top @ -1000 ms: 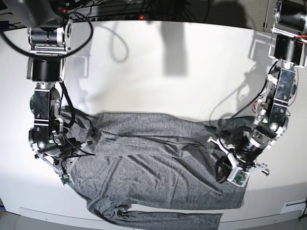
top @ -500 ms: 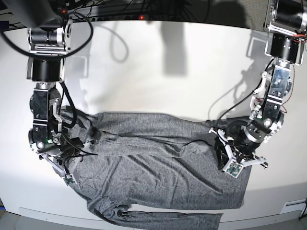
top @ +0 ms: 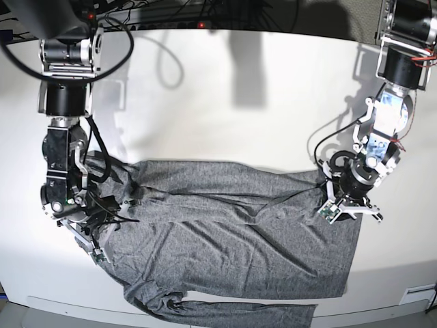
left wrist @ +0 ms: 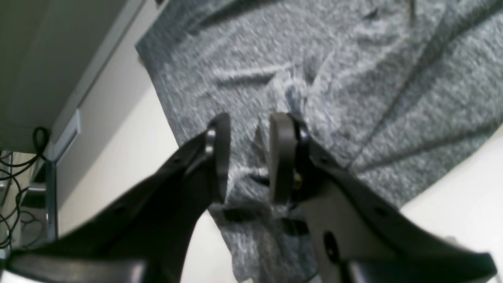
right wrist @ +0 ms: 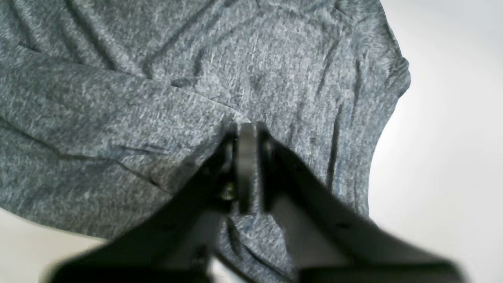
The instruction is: Fold the T-shirt properly
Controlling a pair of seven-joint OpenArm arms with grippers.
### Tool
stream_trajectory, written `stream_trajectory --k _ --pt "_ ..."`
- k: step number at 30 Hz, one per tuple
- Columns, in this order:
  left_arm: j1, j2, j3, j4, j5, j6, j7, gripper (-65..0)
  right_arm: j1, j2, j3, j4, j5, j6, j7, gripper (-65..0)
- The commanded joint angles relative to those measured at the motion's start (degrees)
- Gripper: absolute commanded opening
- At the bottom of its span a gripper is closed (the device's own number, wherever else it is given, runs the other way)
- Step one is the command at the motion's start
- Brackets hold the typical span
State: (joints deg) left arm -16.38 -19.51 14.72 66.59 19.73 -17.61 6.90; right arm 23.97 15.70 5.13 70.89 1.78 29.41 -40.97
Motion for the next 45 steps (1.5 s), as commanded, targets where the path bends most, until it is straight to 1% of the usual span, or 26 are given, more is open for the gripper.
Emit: stream_trajectory --k 1,2,3,4,5,7,9,10,11,12,15,16,18,20,23,26,28,32,40,45 --pt "-1.75 -0.57 -0.42 0.87 -0.15 0.87 -1.44 -48.2 1.9 0.46 0.15 0.87 0.48 0.24 1.22 -55.0" --pt "-1.88 -0.66 -0.42 0.9 -0.24 0.96 -1.44 -48.2 1.9 0.46 0.15 0.87 1.46 0.24 1.33 -50.9" --pt "-2.05 -0.66 -0.42 0.9 -0.31 1.07 -1.42 -48.2 1.88 0.48 0.15 0.87 3.1 0.22 1.25 -48.5" --pt "-2.08 -0.66 -0.42 0.92 -1.42 1.07 -1.4 -48.2 1.88 0.48 0.15 0.87 5.25 0.22 0.76 -48.2" --pt "-2.03 -0.66 -0.42 1.01 -4.28 1.09 -1.31 -48.2 1.88 0.48 0.15 0.87 7.8 0.22 -0.15 -48.3" --pt "-2.03 -0.66 -0.42 1.01 -14.88 1.07 -0.07 -48.2 1.81 0.48 0.17 0.87 11.37 0.24 -0.22 -48.3" --pt "-2.05 -0.63 -0.42 1.01 -26.47 1.09 1.86 -48.2 1.46 0.46 0.17 0.83 12.39 0.22 2.38 -48.3" --pt "-2.05 -0.57 -0.42 1.01 -31.19 1.07 2.58 -48.2 1.25 0.44 0.17 0.79 12.33 0.15 3.32 -48.3" --pt "-2.03 -0.46 -0.42 0.98 -34.16 1.11 3.06 -48.2 0.94 0.39 0.17 0.63 12.15 0.11 4.07 -48.3" --pt "-2.03 -0.31 -0.42 0.98 -35.65 1.11 3.72 -48.2 0.61 0.33 0.17 0.52 11.89 0.04 4.59 -48.3" --pt "-2.01 0.02 -0.42 0.76 -35.87 1.55 4.22 -48.2 -0.63 0.33 0.17 -0.79 11.82 -0.07 6.25 -48.3" --pt "-2.03 0.2 -0.42 0.46 -35.87 2.27 4.15 -48.2 -1.14 0.33 0.17 -1.42 11.67 -0.07 7.21 -48.3" --pt "-2.05 0.74 -0.42 -0.31 -35.87 5.31 3.98 -48.7 -1.75 0.33 0.17 -3.69 10.75 -0.15 9.14 -48.3" --pt "-2.05 1.51 -0.42 -1.81 -35.87 6.78 4.2 -48.9 -1.75 0.33 0.17 -6.8 10.25 -1.01 10.56 -48.3" --pt "-2.03 3.23 -0.42 -6.29 -35.89 6.86 4.42 -48.9 -1.77 0.31 0.17 -10.54 10.21 -1.14 11.17 -48.3" --pt "-2.03 5.18 -0.42 -12.04 -35.87 6.84 4.61 -48.9 -1.84 0.33 0.17 -12.39 9.73 -1.16 9.9 -48.3" --pt "-1.84 5.75 -0.42 -14.47 -35.82 6.86 4.81 -48.9 -2.32 0.2 0.17 -12.52 8.87 -1.11 9.38 -48.3" --pt "-1.01 5.6 -0.44 -14.75 -34.29 6.91 4.85 -48.9 -4.15 0.17 0.17 -12.52 8.9 -1.11 9.25 -48.3" --pt "3.1 4.72 -0.42 -14.73 -34.14 6.71 5.03 -48.9 -9.88 0.39 0.17 -11.87 7.61 -1.09 9.46 -48.3" --pt "6.43 3.61 -0.42 -13.86 -34.14 6.01 5.07 -49.2 -14.49 0.35 0.17 -5.99 7.63 -1.11 8.7 -48.3"
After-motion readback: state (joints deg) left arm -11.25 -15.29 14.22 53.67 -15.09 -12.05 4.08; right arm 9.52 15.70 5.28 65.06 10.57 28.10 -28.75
